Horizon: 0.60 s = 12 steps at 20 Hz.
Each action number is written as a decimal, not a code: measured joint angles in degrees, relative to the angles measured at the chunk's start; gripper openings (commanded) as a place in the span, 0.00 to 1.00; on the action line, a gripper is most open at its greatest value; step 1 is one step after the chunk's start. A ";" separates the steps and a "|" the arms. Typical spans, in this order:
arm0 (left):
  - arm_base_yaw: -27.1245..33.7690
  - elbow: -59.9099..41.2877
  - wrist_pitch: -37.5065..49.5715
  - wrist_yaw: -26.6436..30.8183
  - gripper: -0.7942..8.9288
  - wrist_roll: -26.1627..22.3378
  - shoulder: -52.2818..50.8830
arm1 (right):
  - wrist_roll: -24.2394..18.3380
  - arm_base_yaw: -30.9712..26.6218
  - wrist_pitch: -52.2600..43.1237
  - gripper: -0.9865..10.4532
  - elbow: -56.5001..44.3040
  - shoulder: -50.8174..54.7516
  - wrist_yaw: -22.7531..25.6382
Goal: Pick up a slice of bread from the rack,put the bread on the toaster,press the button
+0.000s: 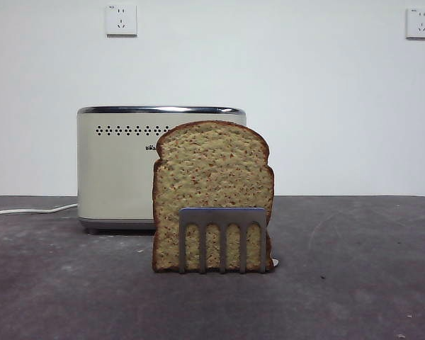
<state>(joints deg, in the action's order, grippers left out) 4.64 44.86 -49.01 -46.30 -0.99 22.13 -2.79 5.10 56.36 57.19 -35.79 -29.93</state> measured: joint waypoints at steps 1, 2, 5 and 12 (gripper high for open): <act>-0.48 0.72 -1.90 0.02 0.07 -1.55 -0.02 | -0.96 0.31 0.98 0.08 0.09 -0.26 0.00; -0.92 1.29 -3.41 0.02 0.07 -2.91 -0.02 | -1.64 0.55 1.40 0.08 0.09 -0.44 0.02; -1.90 1.92 -4.96 0.07 0.07 -5.49 -0.02 | -2.69 0.92 1.42 0.08 0.09 -0.63 0.02; -3.43 1.97 -5.18 0.55 0.55 -6.99 0.00 | -3.23 0.94 1.44 0.08 0.11 -0.61 0.02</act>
<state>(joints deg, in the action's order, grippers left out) 1.21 46.83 -54.19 -45.76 -7.99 22.13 -6.02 6.04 57.80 57.30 -36.40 -29.91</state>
